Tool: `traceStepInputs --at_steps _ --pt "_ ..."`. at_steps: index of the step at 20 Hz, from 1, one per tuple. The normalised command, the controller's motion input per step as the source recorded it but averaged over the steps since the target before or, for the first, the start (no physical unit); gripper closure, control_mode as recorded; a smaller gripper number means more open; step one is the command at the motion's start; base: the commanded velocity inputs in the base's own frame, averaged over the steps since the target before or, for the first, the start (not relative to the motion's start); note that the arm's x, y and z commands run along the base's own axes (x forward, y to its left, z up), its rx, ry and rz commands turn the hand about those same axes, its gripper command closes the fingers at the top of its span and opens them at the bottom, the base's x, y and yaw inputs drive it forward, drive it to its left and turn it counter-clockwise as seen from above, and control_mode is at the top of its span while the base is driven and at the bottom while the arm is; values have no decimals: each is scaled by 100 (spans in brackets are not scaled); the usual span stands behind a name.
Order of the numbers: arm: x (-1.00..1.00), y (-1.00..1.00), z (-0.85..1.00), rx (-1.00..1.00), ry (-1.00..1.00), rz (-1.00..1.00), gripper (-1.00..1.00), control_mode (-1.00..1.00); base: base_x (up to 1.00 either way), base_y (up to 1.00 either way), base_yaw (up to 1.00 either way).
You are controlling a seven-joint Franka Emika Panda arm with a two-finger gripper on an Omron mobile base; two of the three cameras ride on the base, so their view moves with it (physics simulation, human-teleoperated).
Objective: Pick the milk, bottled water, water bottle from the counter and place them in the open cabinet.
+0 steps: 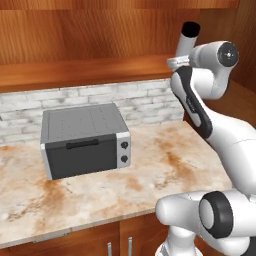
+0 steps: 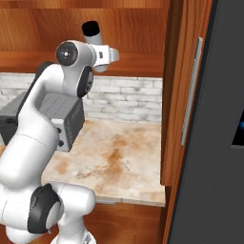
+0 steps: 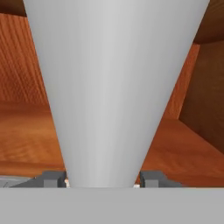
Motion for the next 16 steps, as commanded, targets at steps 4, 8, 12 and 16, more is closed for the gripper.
traceStepInputs --at_steps 4,8,12,16 --pt "33 -7 0 0 0 0 100 -100 0 0 0" --pt "30 -3 0 0 0 0 100 -100 0 0 0" --pt "28 0 0 0 0 0 100 -100 0 0 0" --pt "43 0 0 0 0 0 100 -100 0 0 0"
